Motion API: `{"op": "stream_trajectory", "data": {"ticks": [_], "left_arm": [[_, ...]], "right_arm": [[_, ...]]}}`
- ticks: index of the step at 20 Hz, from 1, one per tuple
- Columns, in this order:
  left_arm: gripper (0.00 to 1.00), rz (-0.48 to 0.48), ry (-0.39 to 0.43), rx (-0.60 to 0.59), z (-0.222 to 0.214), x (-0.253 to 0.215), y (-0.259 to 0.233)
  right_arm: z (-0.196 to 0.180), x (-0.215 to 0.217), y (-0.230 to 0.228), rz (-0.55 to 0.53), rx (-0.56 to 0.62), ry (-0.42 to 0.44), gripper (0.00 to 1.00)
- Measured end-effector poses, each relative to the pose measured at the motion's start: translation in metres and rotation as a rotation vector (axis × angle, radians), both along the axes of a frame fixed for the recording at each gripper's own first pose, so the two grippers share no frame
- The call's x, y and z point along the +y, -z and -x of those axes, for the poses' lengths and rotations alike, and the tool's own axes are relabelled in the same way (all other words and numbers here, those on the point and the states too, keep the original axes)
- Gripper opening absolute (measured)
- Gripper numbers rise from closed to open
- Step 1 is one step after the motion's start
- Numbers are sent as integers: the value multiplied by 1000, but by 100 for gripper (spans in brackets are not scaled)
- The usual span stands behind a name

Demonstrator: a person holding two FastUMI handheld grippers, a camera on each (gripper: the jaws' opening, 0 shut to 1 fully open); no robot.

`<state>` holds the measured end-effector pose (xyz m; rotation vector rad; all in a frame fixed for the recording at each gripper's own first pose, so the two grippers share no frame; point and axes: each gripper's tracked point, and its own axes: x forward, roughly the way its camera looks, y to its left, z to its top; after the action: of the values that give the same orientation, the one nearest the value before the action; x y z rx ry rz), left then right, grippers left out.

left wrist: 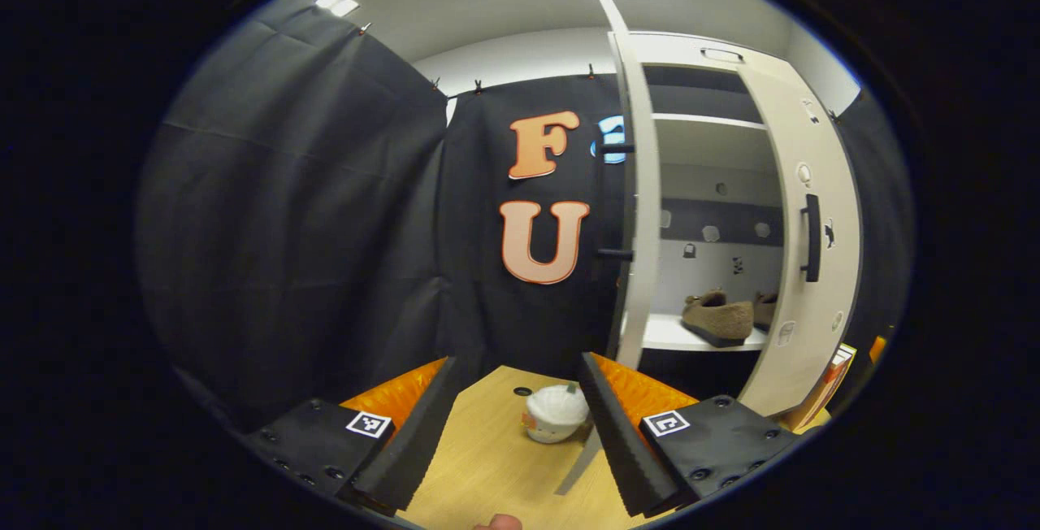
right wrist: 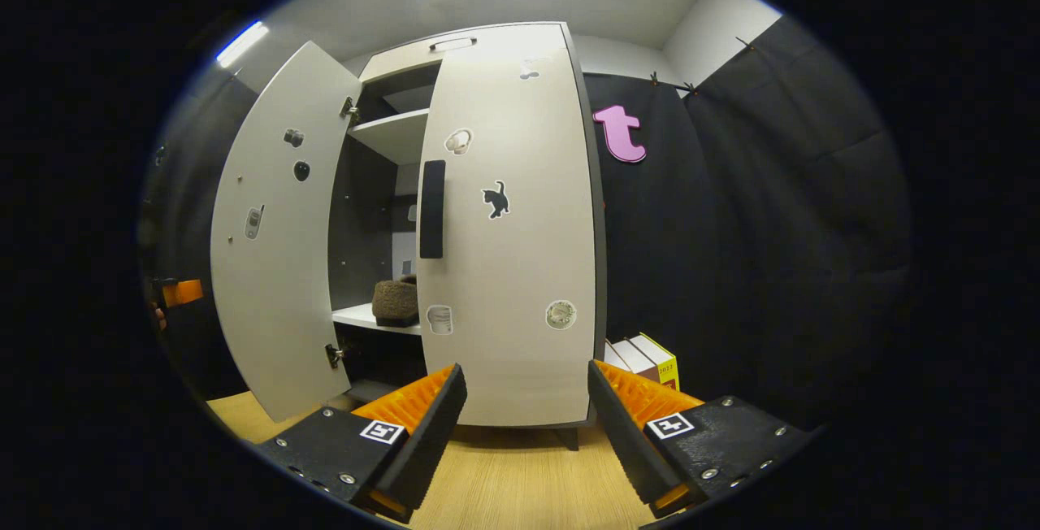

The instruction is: Grab one shoe with the right hand and put it into the shoe cabinet, grab the other shoe with the left hand and put it into the shoe cabinet; then close the right door with the right hand and the left door with the left hand.

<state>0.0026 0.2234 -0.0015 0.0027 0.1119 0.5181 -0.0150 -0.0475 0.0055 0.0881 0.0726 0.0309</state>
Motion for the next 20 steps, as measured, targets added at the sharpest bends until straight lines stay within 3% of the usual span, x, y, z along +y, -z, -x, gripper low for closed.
{"op": "stream_trajectory", "data": {"ticks": [3, 12, 19, 20], "left_arm": [[94, -38, -6, 24, -16, 16, 3], [96, -22, 85, 43, -43, 3, 18], [99, 34, 221, 41, -55, -49, 25], [95, 46, 241, 40, -58, -56, 26]], "right_arm": [[-2, 1, -2, 10, 1, 3, 93], [-4, -5, -1, 21, 10, 44, 93], [-8, 0, -5, 20, 5, 44, 93], [-8, -1, -5, 22, 5, 46, 93]]}}
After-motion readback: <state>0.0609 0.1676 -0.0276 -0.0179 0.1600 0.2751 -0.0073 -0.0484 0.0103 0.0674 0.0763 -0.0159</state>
